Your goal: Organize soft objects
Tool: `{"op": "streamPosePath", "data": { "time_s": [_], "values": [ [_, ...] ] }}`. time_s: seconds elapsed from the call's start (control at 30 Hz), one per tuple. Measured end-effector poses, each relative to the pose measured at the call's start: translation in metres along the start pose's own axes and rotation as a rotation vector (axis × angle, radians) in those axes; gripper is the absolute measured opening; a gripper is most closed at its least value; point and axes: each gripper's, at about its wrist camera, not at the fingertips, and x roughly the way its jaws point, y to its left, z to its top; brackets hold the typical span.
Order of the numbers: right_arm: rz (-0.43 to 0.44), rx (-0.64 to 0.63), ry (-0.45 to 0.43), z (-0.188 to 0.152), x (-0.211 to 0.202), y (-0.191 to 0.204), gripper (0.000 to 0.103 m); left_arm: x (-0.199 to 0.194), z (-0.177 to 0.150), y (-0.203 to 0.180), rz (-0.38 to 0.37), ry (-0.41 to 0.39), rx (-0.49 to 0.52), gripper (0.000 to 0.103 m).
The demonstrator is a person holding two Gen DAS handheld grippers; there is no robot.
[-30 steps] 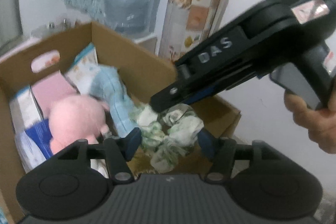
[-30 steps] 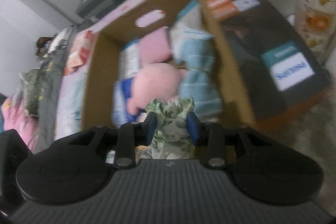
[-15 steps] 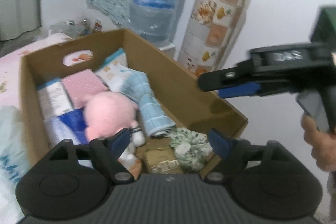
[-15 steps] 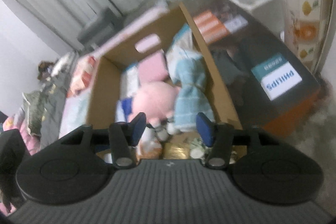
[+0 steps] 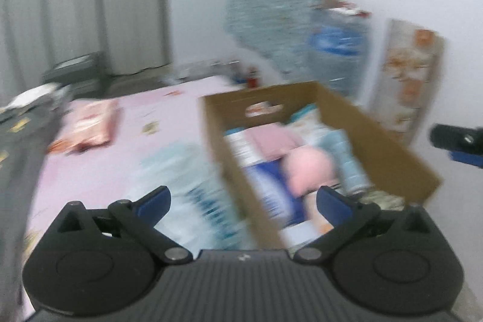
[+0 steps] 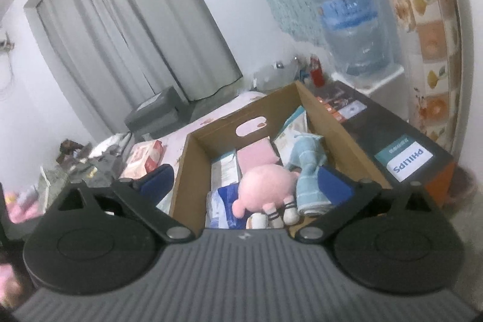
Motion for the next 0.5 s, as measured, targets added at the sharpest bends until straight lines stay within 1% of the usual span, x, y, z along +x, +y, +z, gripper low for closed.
{"op": "streamPosePath", "data": {
  "time_s": [0.07,0.17,0.3,0.4,0.5],
  "values": [
    [-0.035,-0.076,0.021,-0.013,0.004,0.016,0.102,-0.002,-0.01,0.007,0.045,0.024,-0.004,0.103],
    [-0.078,-0.175,0.073,-0.03,0.013,0.036,0.102,-0.004,-0.025,0.012,0.072,0.063,0.006,0.103],
    [-0.117,-0.223,0.107,-0.047,0.02,0.052,0.102,-0.01,-0.043,0.015,0.115,0.061,0.008,0.103],
    [-0.165,-0.255,0.101,-0.055,0.019,0.064,0.102,-0.014,-0.052,0.013,0.16,0.072,0.034,0.103],
    [-0.209,-0.286,0.104,-0.063,0.019,0.075,0.102,-0.015,-0.061,0.016,0.174,0.087,0.034,0.103]
  ]
}}
